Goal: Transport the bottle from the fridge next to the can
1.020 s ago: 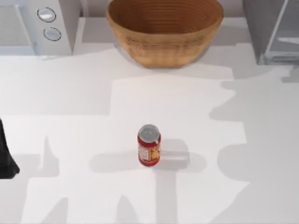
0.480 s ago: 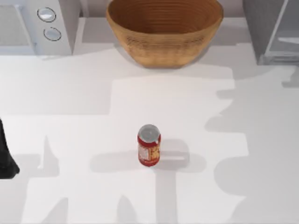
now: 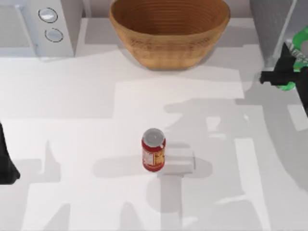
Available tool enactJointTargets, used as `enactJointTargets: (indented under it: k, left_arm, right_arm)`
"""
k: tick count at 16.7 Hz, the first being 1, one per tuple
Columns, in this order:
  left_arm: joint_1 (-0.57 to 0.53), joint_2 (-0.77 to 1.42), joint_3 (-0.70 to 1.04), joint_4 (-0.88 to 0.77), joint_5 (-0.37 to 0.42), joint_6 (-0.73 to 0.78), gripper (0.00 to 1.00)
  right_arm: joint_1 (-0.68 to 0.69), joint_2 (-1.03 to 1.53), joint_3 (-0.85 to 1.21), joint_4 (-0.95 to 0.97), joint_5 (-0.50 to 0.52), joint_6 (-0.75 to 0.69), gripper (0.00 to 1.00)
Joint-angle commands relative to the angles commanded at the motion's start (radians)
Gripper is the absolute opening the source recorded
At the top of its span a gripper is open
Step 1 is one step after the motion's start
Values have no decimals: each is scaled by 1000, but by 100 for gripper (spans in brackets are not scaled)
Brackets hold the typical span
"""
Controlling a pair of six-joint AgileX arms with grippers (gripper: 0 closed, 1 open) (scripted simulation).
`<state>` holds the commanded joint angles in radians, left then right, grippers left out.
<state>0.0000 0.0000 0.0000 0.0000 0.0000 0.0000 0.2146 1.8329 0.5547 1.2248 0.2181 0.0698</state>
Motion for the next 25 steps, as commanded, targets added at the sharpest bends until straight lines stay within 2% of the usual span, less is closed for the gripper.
enactJointTargets:
  k: [5,9,11,22,25]
  left_arm:
    - [0,0,0,0,0,0,100]
    - [0,0,0,0,0,0,100]
    - [0,0,0,0,0,0,100]
    - [0,0,0,0,0,0,100]
    - [0,0,0,0,0,0,100]
  right_arm:
    - [421,-19,-140,64,384,32,0]
    - [619,-52,-226,86,579,49,0]
    - [654,-64,-245,88,613,52,0]
    - [656,-65,-247,88,616,52,0]
    - [656,-65,-247,88,616,52,23]
